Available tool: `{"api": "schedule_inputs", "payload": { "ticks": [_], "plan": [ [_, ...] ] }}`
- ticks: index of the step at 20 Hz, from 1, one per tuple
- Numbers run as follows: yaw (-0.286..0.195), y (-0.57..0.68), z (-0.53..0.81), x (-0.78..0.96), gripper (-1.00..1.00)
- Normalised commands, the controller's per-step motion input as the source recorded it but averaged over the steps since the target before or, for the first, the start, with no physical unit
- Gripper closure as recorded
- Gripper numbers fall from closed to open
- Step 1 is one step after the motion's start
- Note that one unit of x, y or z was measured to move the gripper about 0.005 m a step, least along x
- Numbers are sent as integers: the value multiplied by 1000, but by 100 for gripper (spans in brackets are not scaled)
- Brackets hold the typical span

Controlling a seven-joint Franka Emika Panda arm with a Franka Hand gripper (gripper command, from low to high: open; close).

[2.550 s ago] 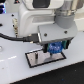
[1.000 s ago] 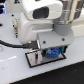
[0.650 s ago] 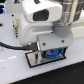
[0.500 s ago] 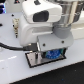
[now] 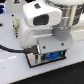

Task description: Insert the blue gear onto the right peg, followed by the red gear

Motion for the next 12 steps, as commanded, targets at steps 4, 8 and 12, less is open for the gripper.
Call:
{"api": "schedule_inputs", "payload": {
  "ticks": [4,8,12],
  "plan": [
    [0,103,434,-133,-100],
    [0,112,410,-286,-100],
    [0,201,341,-485,-100]
  ]
}}
